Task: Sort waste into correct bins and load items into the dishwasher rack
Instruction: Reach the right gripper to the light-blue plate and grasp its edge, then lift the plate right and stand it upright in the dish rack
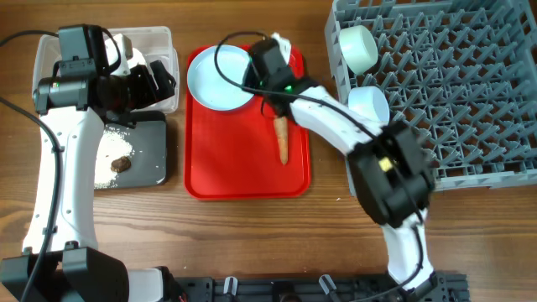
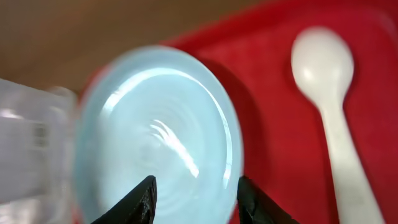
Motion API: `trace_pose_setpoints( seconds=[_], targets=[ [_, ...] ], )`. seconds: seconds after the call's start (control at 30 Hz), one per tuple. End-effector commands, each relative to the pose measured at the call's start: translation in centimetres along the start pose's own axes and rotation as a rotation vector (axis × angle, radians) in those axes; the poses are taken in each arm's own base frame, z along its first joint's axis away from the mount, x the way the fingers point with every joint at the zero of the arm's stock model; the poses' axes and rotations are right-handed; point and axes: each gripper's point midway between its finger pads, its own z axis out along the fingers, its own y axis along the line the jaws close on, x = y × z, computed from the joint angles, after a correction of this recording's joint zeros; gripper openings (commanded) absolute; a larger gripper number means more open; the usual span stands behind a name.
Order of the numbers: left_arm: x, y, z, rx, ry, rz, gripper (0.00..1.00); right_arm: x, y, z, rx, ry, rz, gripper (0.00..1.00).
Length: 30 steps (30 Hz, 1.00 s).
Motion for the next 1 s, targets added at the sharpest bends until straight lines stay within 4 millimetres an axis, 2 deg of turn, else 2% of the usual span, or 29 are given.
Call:
trace_pose_setpoints(
  seconds=[0.0, 0.17, 0.27, 0.5, 0.53, 0.57, 0.7, 0.83, 0.97],
  targets=[
    [-0.3, 0.1, -0.1, -0.006, -0.007, 0.0, 1.0, 2.1, -1.0, 2.0, 0.021, 0.049, 0.063, 0.42],
    [-0.3, 0.1, -0.1, -0.006, -0.007, 0.0, 1.0, 3.3, -2.1, 3.2, 0.047, 0.073, 0.065, 0.41],
    [-0.3, 0.1, -0.1, -0.006, -0.007, 0.0, 1.0, 4.8, -2.7, 4.2, 0.052, 0.117, 0.078, 0.37],
    [-0.3, 0.1, -0.1, -0.006, -0.007, 0.0, 1.0, 6.5, -4.0, 4.5, 0.095, 0.175, 0.075, 0.19],
    [-0.3, 0.1, -0.1, -0.006, -0.007, 0.0, 1.0, 6.6, -4.1, 4.5, 0.1, 0.18, 0.075, 0.15],
    [-0.3, 0.1, -0.1, -0.006, -0.007, 0.0, 1.0, 6.8, -4.3, 4.5, 0.106, 0.187, 0.074, 0.06],
    [-0.3, 0.1, -0.1, -0.006, -0.007, 0.0, 1.0, 7.0, -4.2, 4.3, 0.1, 0.203, 0.076, 0.04],
    [-0.3, 0.1, -0.1, -0.006, -0.007, 0.0, 1.0, 5.4, -3.5, 3.2, 0.079, 0.179, 0.059, 0.04],
    [-0.3, 0.1, -0.1, -0.006, -0.007, 0.0, 1.0, 0.6, -2.2, -0.2, 0.036, 0.089, -0.038, 0.04]
  ],
)
